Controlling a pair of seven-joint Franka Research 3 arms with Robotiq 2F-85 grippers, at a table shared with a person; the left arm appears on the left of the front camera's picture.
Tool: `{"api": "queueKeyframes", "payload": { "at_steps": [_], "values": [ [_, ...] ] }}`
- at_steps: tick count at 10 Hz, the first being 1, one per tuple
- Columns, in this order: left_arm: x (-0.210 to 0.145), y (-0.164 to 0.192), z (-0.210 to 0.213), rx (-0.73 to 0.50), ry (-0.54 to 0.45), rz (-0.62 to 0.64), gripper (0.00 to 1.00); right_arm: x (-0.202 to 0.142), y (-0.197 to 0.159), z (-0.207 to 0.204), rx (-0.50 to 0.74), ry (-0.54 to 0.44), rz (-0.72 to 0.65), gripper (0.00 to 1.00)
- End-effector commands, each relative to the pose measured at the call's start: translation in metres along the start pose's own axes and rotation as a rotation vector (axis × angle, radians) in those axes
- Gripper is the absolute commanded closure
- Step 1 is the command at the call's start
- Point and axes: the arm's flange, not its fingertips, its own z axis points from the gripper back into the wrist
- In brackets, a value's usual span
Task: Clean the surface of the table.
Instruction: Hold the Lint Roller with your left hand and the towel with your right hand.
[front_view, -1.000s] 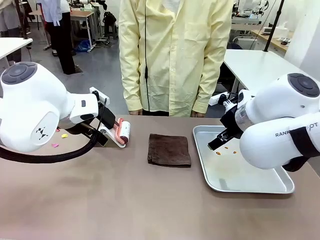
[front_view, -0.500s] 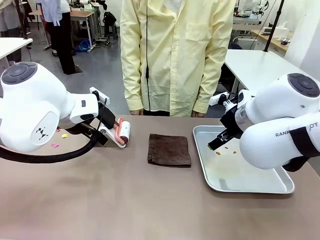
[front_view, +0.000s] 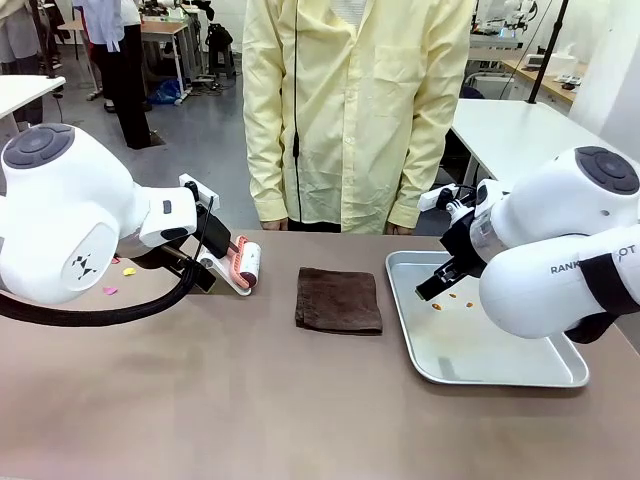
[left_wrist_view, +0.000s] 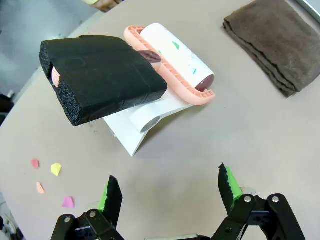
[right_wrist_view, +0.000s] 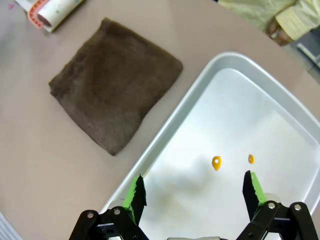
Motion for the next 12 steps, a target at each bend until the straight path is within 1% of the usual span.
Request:
{"api": "queueKeyframes", "payload": {
  "at_steps": [1,3,4,5,6,7,8,9,10,11,12],
  "values": [
    [0.0,0.0,0.0,0.0,0.0,-0.001,0.0,0.0,0.0,0.0,0.0,0.0,-0.001,0.0],
    [0.0,0.0,0.0,0.0,0.0,0.0,0.0,0.0,0.0,0.0,0.0,0.0,-0.001,0.0],
    [0.0,-0.003,0.01,-0.022,-0.049,0.006,0.0,0.0,0.0,0.0,0.0,0.0,0.0,0.0],
    [-0.005,-0.001,0.024,-0.105,-0.049,0.073,0.0,-0.002,0.0,0.014,0.039,0.091,-0.058,0.0],
    [-0.011,0.006,0.04,-0.28,-0.063,0.27,0.0,-0.007,-0.003,0.037,0.156,0.111,-0.169,0.0],
    [-0.016,0.011,0.057,-0.415,-0.013,0.363,0.0,-0.013,-0.008,0.058,0.245,0.087,-0.3,0.0],
    [-0.022,0.013,0.072,-0.377,0.11,0.519,0.0,-0.019,-0.012,0.074,0.306,0.077,-0.484,0.0],
    [-0.027,0.013,0.087,-0.408,0.106,0.579,0.0,-0.03,-0.016,0.09,0.396,0.042,-0.579,0.0],
    [-0.033,0.016,0.104,-0.465,0.07,0.609,0.0,-0.045,-0.02,0.107,0.455,0.012,-0.697,0.0],
    [-0.041,0.024,0.119,-0.518,0.012,0.623,0.0,-0.063,-0.024,0.122,0.57,-0.037,-0.768,0.0],
    [-0.056,0.039,0.135,-0.572,-0.078,0.662,0.0,-0.087,-0.031,0.134,0.648,-0.1,-0.855,0.0]
  ]
}}
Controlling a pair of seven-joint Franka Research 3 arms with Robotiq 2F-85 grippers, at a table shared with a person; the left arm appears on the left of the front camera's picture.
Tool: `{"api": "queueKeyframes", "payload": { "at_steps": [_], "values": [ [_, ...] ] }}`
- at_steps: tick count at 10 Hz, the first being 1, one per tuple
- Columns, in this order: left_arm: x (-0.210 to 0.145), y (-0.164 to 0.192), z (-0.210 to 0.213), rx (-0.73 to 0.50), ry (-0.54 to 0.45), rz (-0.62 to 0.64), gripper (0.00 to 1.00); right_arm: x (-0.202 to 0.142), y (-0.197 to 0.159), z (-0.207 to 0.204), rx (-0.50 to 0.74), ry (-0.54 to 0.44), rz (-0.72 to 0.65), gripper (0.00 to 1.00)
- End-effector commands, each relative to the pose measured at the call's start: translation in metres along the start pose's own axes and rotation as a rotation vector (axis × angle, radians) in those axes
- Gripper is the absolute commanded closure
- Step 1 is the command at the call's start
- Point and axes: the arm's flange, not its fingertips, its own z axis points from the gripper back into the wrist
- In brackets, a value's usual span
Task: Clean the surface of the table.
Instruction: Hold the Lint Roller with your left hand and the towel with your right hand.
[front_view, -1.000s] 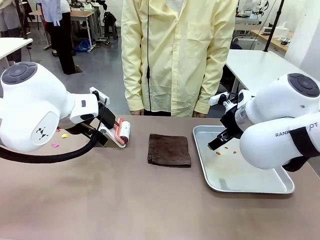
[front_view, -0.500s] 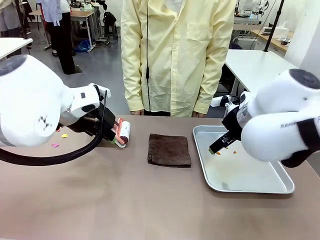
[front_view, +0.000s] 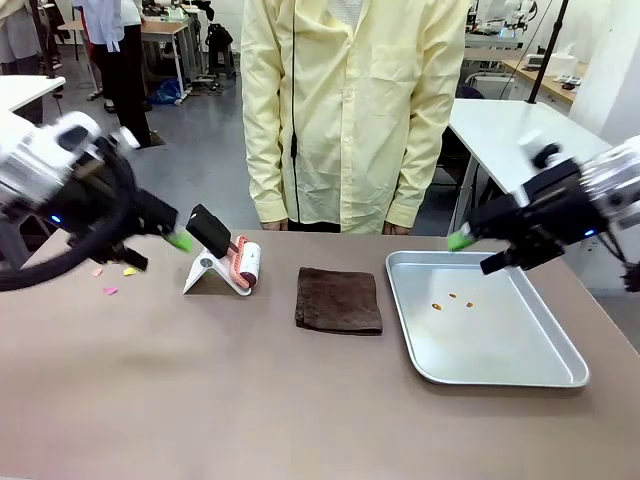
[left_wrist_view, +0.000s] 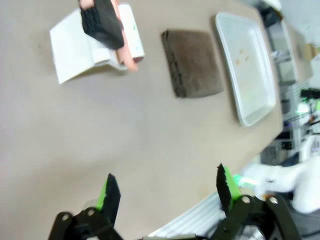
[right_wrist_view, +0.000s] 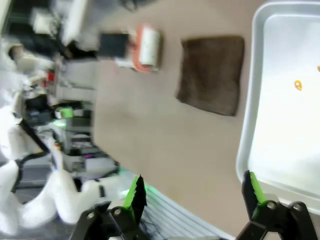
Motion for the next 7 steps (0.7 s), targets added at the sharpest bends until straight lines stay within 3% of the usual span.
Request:
{"api": "queueKeyframes", "payload": {
  "at_steps": [1,3,5,7],
  "values": [
    [-0.044,0.025,0.041,-0.158,-0.177,0.042,0.0,-0.072,-0.05,0.025,0.158,-0.169,-0.132,0.0],
    [-0.062,0.061,0.076,-0.232,-0.328,0.095,0.0,-0.104,-0.094,0.055,0.29,-0.307,-0.267,0.0],
    [-0.071,0.086,0.077,-0.213,-0.38,0.208,0.0,-0.122,-0.128,0.083,0.341,-0.386,-0.333,0.0],
    [-0.098,0.132,0.085,-0.242,-0.43,0.299,0.0,-0.128,-0.171,0.095,0.404,-0.406,-0.348,0.0]
  ]
}}
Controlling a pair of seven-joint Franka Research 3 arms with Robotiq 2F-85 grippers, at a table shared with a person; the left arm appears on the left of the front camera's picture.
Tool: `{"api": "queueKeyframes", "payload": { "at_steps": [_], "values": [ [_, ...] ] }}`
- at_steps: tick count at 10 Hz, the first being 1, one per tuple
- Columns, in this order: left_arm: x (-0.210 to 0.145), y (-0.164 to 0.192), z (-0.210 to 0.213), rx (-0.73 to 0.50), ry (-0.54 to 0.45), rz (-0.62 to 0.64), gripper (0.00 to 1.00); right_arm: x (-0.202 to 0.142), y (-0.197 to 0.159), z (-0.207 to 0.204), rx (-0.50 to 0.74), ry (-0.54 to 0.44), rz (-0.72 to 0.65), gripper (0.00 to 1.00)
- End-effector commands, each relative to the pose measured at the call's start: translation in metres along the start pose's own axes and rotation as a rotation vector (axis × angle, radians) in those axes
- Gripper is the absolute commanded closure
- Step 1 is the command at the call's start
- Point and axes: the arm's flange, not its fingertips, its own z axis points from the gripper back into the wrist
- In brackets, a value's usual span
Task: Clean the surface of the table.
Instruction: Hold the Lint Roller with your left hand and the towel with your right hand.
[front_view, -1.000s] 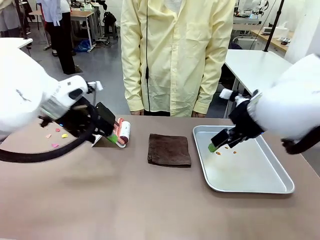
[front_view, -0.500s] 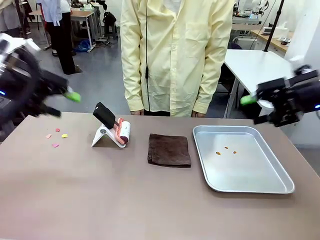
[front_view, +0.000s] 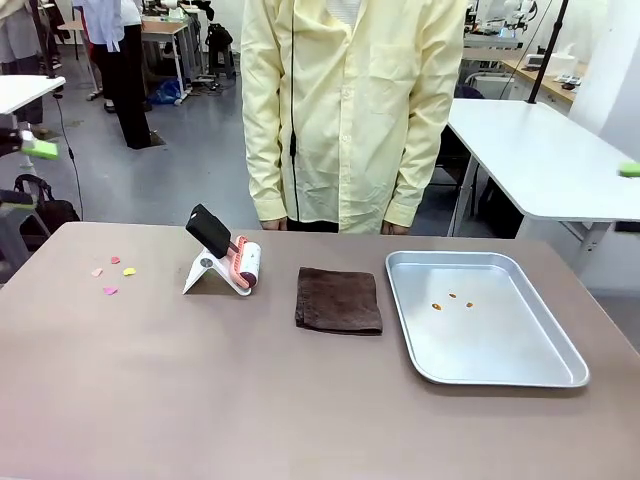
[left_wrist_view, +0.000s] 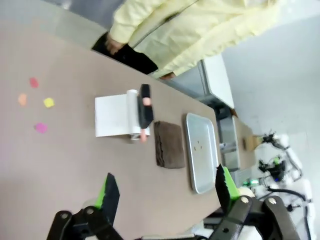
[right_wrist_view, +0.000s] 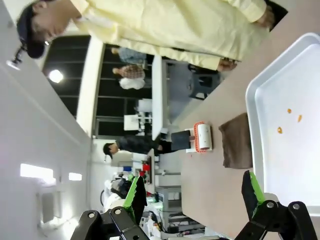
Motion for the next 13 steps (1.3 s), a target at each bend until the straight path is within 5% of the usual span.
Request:
{"api": "queueKeyframes", "payload": {
  "at_steps": [1,5,6,11,13],
  "values": [
    [-0.1,0.06,0.001,-0.026,-0.068,0.095,0.0,-0.103,-0.084,0.01,0.052,0.017,0.01,0.0],
    [-0.112,0.076,-0.004,-0.002,-0.114,0.141,0.0,-0.092,-0.102,0.015,0.027,-0.041,0.083,0.0],
    [0.006,0.078,0.017,-0.005,-0.093,0.173,0.0,0.0,-0.093,0.042,0.052,-0.001,-0.028,0.0],
    [0.005,0.08,0.016,0.016,-0.087,0.17,0.0,-0.001,-0.101,0.04,0.029,0.014,-0.002,0.0],
    [0.019,0.041,0.002,0.007,-0.072,0.073,0.0,-0.016,-0.048,-0.001,-0.194,-0.001,0.197,0.0]
  ]
}}
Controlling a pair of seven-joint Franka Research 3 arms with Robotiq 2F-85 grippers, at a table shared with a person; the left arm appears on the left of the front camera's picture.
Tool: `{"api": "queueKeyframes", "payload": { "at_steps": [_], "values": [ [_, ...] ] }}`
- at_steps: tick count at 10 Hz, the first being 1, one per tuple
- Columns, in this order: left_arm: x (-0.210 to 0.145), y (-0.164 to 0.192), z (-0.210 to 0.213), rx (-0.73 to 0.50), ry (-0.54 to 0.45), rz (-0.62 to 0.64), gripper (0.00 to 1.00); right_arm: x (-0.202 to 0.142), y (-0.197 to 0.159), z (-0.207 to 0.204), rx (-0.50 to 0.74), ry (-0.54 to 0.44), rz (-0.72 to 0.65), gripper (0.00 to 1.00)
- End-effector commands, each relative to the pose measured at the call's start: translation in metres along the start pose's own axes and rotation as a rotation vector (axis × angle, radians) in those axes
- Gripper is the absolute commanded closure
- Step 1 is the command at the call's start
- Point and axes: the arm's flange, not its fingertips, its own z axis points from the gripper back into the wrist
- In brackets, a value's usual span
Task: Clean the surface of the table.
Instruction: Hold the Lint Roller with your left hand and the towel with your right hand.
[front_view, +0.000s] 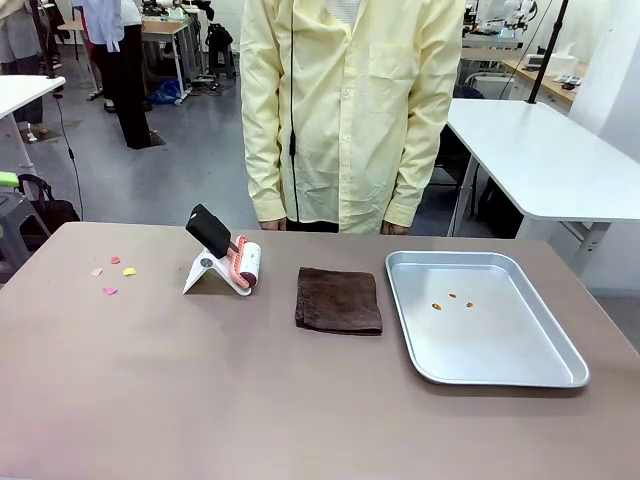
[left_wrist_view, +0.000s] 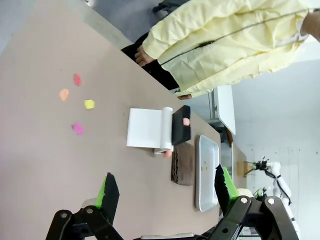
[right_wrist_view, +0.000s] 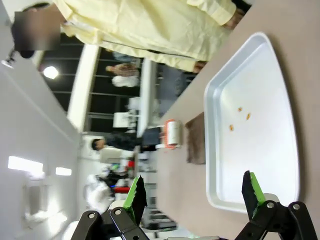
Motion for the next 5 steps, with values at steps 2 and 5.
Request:
{"api": "queueKeyframes", "payload": {
  "at_steps": [2,5],
  "values": [
    [0.021,-0.067,-0.045,0.043,0.133,-0.19,0.0,-0.021,0.093,-0.068,-0.242,0.085,0.329,0.0],
    [0.046,-0.107,-0.12,0.15,0.315,-0.267,0.0,-0.006,0.15,-0.191,-0.473,0.223,0.482,0.0]
  ]
}}
